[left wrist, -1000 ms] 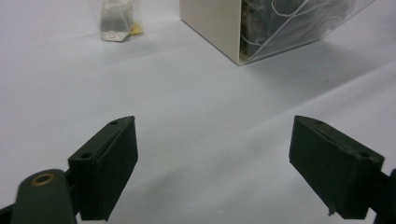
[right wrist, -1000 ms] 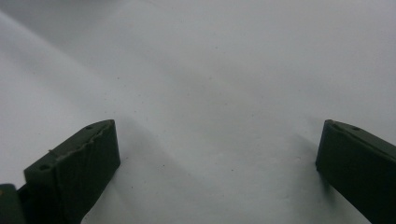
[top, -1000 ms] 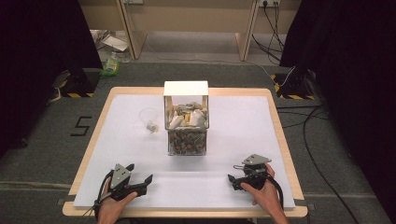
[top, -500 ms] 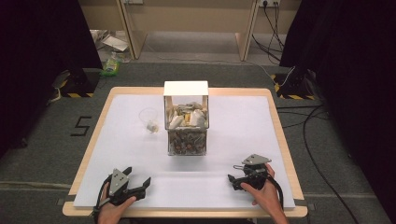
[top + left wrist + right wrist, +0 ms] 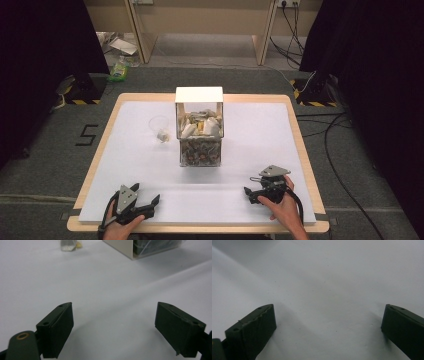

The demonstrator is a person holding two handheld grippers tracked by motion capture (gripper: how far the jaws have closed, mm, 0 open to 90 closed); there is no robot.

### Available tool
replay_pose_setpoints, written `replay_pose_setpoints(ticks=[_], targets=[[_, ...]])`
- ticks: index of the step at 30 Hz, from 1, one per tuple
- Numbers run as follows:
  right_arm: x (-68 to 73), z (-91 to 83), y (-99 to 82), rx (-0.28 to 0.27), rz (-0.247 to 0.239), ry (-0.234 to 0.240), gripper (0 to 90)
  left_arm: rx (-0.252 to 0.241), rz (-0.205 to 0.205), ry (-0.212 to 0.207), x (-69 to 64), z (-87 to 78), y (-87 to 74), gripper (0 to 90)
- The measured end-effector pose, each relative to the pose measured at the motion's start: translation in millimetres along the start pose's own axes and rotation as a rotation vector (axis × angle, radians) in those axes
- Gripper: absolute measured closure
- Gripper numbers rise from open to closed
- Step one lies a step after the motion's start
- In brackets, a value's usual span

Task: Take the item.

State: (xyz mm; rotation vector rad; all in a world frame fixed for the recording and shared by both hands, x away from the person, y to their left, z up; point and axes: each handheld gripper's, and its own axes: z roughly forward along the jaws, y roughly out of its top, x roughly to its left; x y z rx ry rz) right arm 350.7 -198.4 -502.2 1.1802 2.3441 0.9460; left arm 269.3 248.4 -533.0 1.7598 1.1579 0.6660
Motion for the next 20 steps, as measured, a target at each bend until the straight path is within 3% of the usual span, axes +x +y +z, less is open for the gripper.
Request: replay_pose_setpoints(ticks=[20], targets=[[0.1, 0.0, 0.0, 0.0, 0.001, 0.0, 0.3, -0.009, 0.011, 0.0, -0.1, -1.9, -2.7, 14.8]])
